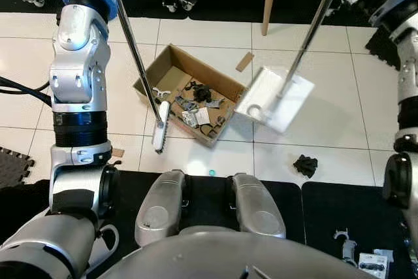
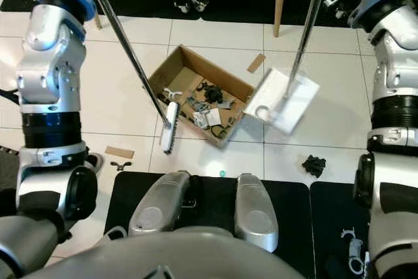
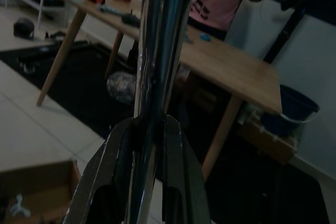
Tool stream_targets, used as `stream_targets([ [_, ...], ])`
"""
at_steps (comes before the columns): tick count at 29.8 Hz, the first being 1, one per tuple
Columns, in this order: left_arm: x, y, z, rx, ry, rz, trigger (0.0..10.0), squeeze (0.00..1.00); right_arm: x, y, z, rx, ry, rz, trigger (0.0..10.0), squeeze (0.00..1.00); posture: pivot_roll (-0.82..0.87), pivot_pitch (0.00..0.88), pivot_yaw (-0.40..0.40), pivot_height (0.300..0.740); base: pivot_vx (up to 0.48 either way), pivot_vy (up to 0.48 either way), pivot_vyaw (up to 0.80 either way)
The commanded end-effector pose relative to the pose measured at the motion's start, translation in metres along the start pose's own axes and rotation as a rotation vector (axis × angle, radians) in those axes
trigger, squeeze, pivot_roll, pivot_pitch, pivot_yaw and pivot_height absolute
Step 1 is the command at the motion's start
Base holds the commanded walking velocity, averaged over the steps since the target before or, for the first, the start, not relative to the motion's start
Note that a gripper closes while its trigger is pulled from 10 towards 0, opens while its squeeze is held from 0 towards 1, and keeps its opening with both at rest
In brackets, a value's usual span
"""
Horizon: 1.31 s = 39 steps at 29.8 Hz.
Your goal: Sweep floor
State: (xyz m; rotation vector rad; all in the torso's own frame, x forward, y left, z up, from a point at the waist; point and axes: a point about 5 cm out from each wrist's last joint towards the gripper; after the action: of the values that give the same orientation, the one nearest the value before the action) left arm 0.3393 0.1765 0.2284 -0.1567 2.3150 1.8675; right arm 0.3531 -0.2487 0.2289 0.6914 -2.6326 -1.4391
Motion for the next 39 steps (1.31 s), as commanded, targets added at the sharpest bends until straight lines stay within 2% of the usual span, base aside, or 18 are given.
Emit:
stream_targets([
  [1,-0.002,0.018,0.009,-0.048,0.025,-0.074,10.0,0.00,-0.012,0.019,-0.001,0.059,-0.013,-0.088,10.0,0.00,0.06,0.000,0.021,0.740,0.000,0.000,0.00],
  [4,-0.002,0.021,0.013,-0.058,0.038,-0.082,10.0,0.00,-0.016,0.020,0.004,0.058,-0.001,-0.097,10.0,0.00,0.07,0.000,0.013,0.740,0.000,0.000,0.00],
  [5,0.000,0.026,0.022,-0.075,0.069,-0.100,10.0,0.00,-0.026,0.025,0.013,0.055,0.023,-0.117,10.0,0.00,0.10,0.000,-0.002,0.740,0.000,0.000,0.00],
  [8,0.002,0.031,0.031,-0.089,0.098,-0.116,10.0,0.00,-0.034,0.029,0.021,0.061,0.048,-0.133,10.0,0.00,0.11,0.000,-0.011,0.740,0.000,0.000,0.00],
  [14,0.006,0.036,0.041,-0.104,0.135,-0.129,10.0,0.00,-0.045,0.036,0.028,0.106,0.060,-0.154,10.0,0.00,0.13,0.000,-0.025,0.740,0.000,0.000,0.00],
  [15,0.008,0.036,0.043,-0.107,0.145,-0.129,10.0,0.00,-0.051,0.042,0.030,0.148,0.051,-0.166,10.0,0.00,0.13,0.000,-0.029,0.740,0.000,0.000,0.00],
  [20,0.010,0.033,0.042,-0.103,0.150,-0.126,10.0,0.00,-0.061,0.052,0.034,0.225,0.039,-0.188,10.0,0.00,0.13,0.000,-0.034,0.740,0.000,0.000,0.00],
  [24,0.010,0.032,0.042,-0.101,0.150,-0.124,10.0,0.00,-0.063,0.053,0.036,0.277,0.041,-0.187,10.0,0.00,0.13,0.000,-0.034,0.740,0.000,0.000,0.00],
  [25,0.010,0.032,0.042,-0.100,0.150,-0.124,10.0,0.00,-0.064,0.055,0.038,0.329,0.040,-0.185,10.0,0.00,0.13,0.000,-0.034,0.740,0.000,0.000,0.00],
  [26,0.010,0.032,0.042,-0.100,0.150,-0.124,10.0,0.00,-0.064,0.055,0.038,0.329,0.040,-0.185,10.0,0.00,0.13,0.000,-0.034,0.740,0.000,0.000,0.00],
  [29,0.009,0.032,0.042,-0.099,0.151,-0.123,10.0,0.00,-0.066,0.056,0.042,0.422,0.065,-0.182,10.0,0.00,0.12,0.000,-0.033,0.740,0.000,0.000,0.00],
  [30,0.009,0.032,0.042,-0.099,0.151,-0.123,10.0,0.00,-0.066,0.056,0.042,0.422,0.065,-0.182,10.0,0.00,0.12,0.000,-0.033,0.740,0.000,0.000,0.00],
  [31,0.009,0.032,0.042,-0.098,0.151,-0.122,10.0,0.00,-0.067,0.056,0.046,0.376,0.106,-0.194,10.0,0.00,0.12,0.000,-0.033,0.740,0.000,0.000,0.00],
  [33,0.009,0.032,0.042,-0.098,0.151,-0.122,10.0,0.00,-0.067,0.056,0.046,0.376,0.106,-0.194,10.0,0.00,0.12,0.000,-0.033,0.740,0.000,0.000,0.00],
  [35,0.009,0.031,0.041,-0.096,0.151,-0.119,10.0,0.00,-0.069,0.060,0.049,0.233,0.127,-0.239,10.0,0.00,0.12,0.000,-0.033,0.740,0.000,0.000,0.00],
  [39,0.008,0.030,0.042,-0.095,0.152,-0.117,10.0,0.00,-0.073,0.061,0.052,0.239,0.138,-0.243,10.0,0.00,0.12,0.000,-0.032,0.740,0.000,0.000,0.00],
])
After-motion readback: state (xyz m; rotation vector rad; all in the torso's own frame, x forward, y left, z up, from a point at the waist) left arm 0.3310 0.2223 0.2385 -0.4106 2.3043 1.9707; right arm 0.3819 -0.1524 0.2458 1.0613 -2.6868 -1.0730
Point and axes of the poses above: a point about 5 cm out from each wrist's last joint towards the gripper, its own x axis pointing back from the gripper into the wrist, its own y axis along the axis of the wrist's last joint, z = x × y, and after that the axes turned 12 degrees about x, right-handed
